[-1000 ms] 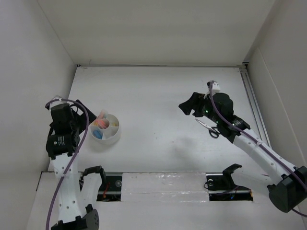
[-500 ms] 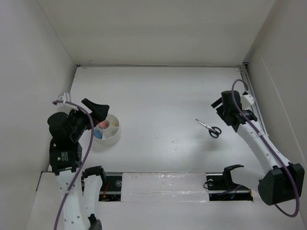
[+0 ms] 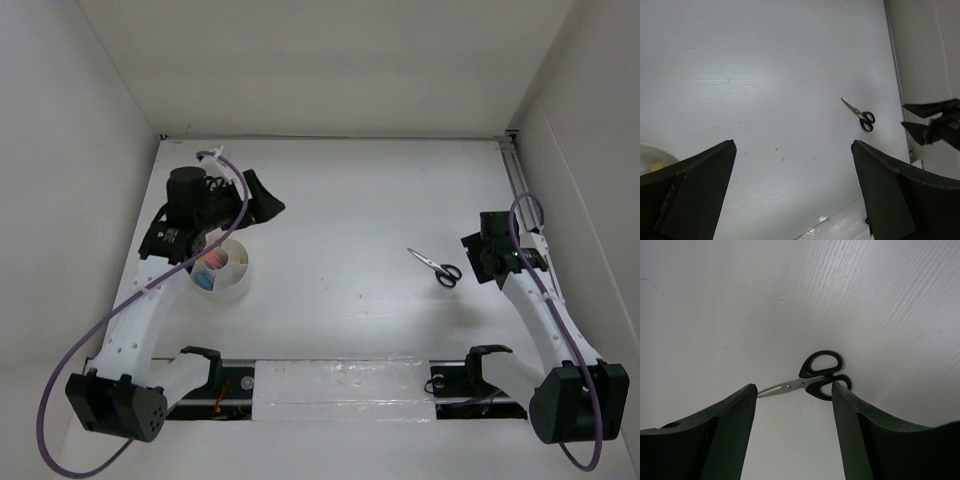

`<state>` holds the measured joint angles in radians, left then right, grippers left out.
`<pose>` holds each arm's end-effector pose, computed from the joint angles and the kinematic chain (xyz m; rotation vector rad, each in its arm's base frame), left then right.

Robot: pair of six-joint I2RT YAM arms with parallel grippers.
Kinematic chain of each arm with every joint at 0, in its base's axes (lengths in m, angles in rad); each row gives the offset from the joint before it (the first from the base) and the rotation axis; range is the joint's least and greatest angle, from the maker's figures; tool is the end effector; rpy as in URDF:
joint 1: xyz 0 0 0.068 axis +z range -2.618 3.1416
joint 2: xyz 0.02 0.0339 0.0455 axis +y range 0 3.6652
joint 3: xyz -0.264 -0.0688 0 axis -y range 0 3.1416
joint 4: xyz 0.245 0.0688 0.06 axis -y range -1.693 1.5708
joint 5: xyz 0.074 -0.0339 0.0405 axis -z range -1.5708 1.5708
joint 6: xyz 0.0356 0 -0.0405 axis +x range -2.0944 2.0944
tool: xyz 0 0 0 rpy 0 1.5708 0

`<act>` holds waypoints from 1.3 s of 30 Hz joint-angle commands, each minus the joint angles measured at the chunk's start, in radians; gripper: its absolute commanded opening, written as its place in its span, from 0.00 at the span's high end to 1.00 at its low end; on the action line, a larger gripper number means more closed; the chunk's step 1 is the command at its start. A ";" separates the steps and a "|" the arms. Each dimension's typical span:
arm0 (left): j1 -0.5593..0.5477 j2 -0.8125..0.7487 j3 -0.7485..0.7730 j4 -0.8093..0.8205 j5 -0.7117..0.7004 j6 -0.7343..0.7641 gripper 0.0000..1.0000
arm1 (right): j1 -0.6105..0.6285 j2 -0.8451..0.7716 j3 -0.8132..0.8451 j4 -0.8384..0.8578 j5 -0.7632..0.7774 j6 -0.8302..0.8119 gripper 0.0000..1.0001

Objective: Sort the stationery into containers
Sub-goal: Pick up the scissors from the center of the board.

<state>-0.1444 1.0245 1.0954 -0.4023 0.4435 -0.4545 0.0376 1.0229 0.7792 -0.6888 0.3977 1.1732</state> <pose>0.2188 -0.0473 0.3817 0.0087 1.9550 -0.8220 0.1987 -0.0063 0.2522 1.4253 1.9374 0.0536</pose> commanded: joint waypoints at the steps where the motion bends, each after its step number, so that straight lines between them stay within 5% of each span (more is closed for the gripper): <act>1: -0.090 0.028 -0.027 0.116 -0.004 0.045 0.00 | -0.005 -0.001 -0.049 0.092 -0.077 0.065 0.33; 9: -0.090 -0.029 -0.141 0.224 0.188 0.105 0.00 | 0.015 0.071 -0.127 0.242 -0.115 0.213 0.45; 21: -0.090 -0.053 -0.150 0.215 0.175 0.094 0.00 | 0.024 0.275 -0.104 0.310 -0.117 0.272 0.48; 39: -0.090 -0.053 -0.131 0.206 0.175 0.094 0.00 | 0.005 0.419 -0.009 0.127 -0.106 0.322 0.54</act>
<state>-0.2344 0.9787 0.9482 -0.2272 0.5945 -0.3748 0.0521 1.4303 0.7330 -0.5076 0.2798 1.4750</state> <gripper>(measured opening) 0.997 0.463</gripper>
